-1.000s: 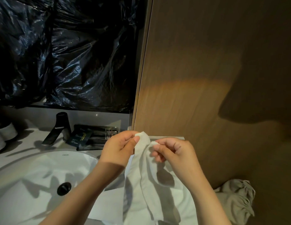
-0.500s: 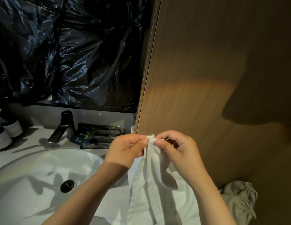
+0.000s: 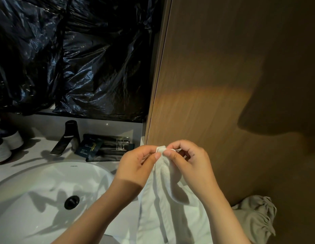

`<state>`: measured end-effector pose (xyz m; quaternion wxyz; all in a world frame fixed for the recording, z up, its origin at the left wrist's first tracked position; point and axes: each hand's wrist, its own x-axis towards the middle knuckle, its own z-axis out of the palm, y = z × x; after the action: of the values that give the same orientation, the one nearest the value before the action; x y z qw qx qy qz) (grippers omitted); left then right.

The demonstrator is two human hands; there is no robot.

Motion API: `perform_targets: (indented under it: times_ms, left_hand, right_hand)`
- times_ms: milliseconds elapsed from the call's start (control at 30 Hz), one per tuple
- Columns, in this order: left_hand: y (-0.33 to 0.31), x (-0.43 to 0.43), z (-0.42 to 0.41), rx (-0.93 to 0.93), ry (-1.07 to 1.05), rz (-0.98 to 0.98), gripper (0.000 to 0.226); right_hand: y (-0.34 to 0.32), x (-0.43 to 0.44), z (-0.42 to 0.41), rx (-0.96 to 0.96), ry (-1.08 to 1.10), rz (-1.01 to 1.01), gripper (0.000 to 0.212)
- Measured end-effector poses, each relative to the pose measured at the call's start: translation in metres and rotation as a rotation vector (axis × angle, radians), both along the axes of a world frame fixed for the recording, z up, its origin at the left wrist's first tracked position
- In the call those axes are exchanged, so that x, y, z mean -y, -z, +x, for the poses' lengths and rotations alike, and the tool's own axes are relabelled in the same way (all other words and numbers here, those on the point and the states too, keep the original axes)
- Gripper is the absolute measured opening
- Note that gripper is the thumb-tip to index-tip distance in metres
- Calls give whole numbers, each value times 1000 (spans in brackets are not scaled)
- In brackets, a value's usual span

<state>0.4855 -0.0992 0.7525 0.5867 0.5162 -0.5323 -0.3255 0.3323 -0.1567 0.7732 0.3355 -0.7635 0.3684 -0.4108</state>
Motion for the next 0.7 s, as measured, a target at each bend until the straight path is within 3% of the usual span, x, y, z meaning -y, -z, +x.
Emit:
perform_targets:
  times_ms: [100,333,467,700]
  left_hand:
    - [-6,7,4,131,-104,-3,23]
    - [-61,47,35,276,-256,-124,22]
    - [-87,74,50,350,-302,-107,17]
    - [-80,94,73,419,-383,-32,27]
  right_hand:
    - [-5,4,-2,-71,39,-28,6]
    - [-34,24,-10,-120,-100,-54,31]
    - [-44,35,-12,-106,-98,-92,33]
    - [-6,47,-28,-199,-66,-14,42]
